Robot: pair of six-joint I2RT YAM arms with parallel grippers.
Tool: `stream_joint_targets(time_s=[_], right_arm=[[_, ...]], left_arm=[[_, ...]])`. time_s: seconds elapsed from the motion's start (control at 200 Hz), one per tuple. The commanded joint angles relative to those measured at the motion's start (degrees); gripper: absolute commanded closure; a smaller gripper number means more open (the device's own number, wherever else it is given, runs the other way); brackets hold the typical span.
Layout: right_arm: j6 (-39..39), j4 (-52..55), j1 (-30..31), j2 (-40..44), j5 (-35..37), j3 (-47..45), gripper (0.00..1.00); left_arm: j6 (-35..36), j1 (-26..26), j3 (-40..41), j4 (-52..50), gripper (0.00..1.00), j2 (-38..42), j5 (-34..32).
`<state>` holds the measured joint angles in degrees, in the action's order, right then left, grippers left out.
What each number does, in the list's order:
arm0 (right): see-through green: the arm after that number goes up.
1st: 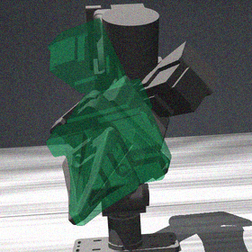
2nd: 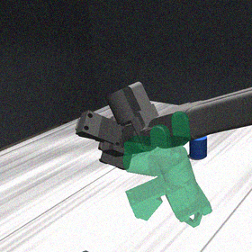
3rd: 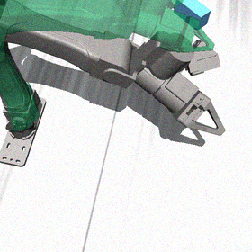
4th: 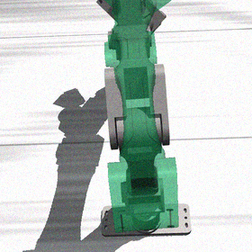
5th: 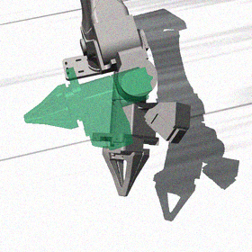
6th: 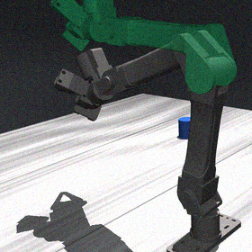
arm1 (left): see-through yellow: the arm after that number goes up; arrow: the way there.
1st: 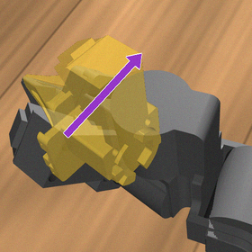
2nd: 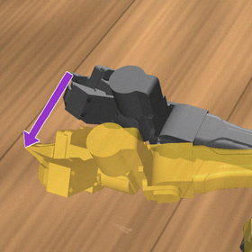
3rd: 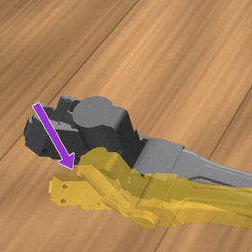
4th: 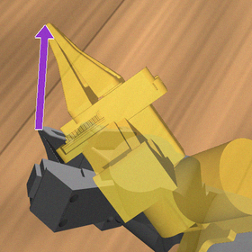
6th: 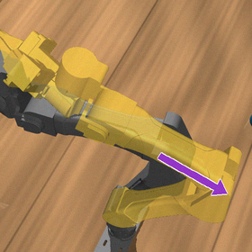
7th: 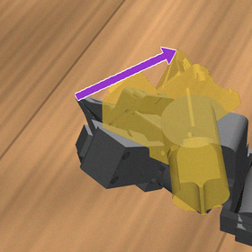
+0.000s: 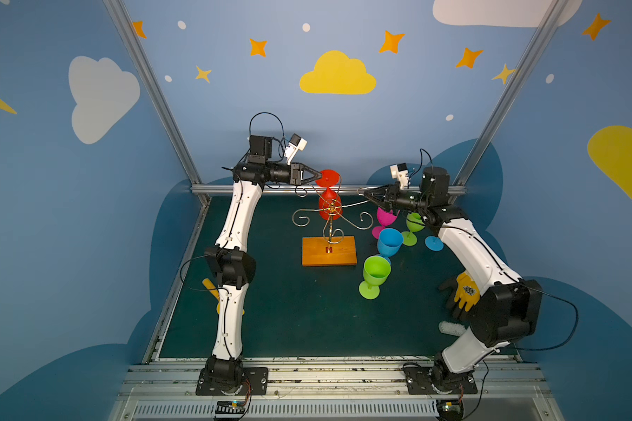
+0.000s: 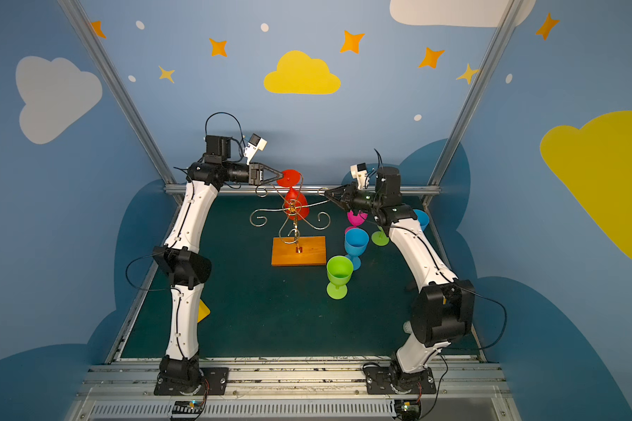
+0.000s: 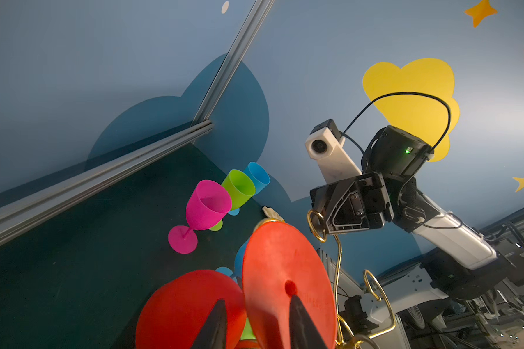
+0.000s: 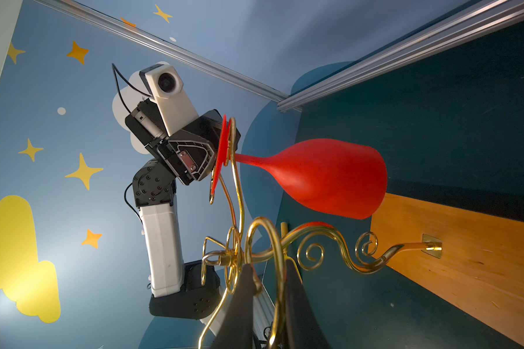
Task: Take the wine glass off the wine glass rack
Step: Pick up the wine glass from the wine glass rack.
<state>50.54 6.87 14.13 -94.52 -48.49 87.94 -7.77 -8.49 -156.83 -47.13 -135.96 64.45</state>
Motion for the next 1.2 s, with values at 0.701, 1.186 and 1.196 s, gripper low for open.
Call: stream_joint_targets(time_s=[0.701,1.186,1.196], right_arm=[[-8.00,3.76,0.46,1.28,4.96,-0.17,1.00],[-8.36,4.11,0.32,0.92,4.85,-0.14,1.00],[-8.36,4.11,0.36,0.92,4.88,-0.14,1.00]], left_arm=[[-1.86,0.49,0.21,0.63,0.96,2.97,1.58],[-20.51,1.72,0.30,15.85,0.97,2.39,7.67],[-20.99,1.68,0.30,16.40,0.97,2.37,7.75]])
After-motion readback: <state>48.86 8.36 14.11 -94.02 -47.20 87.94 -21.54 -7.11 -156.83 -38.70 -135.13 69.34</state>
